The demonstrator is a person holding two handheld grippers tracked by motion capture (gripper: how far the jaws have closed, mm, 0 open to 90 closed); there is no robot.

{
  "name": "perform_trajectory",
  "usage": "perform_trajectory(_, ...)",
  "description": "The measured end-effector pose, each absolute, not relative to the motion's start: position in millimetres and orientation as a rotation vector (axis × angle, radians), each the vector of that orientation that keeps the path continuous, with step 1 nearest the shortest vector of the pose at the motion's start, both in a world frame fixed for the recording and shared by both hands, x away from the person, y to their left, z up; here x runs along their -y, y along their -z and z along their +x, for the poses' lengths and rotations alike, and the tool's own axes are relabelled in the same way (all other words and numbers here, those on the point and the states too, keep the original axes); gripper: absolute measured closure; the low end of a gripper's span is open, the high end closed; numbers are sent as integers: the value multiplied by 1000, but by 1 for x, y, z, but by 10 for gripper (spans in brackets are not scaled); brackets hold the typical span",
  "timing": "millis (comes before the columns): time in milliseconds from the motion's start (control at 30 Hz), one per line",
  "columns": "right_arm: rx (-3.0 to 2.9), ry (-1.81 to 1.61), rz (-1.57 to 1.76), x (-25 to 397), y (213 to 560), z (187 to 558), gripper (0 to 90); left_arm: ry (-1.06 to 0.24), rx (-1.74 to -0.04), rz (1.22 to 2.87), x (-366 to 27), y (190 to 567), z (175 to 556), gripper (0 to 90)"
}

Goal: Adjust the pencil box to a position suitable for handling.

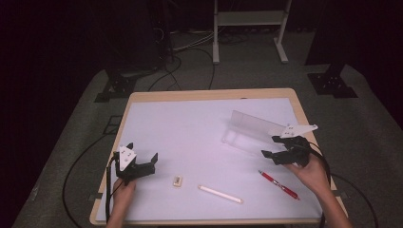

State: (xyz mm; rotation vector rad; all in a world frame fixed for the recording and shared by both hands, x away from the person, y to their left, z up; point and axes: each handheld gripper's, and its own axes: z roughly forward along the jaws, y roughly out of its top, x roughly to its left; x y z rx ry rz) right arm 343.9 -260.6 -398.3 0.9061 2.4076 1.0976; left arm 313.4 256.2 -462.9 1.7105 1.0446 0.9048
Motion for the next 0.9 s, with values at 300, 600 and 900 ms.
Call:
perform_trajectory(300,-2475,-1084,890,241,407,366,305,-904,-1045,1710,-256,463,314,0)
perform_trajectory(600,-2547,-1044,874,224,424,383,406,-904,-1045,1710,-256,463,314,0)
perform_trajectory(900,-2589,-1012,880,219,437,391,522,-904,-1045,1714,-256,463,314,0)
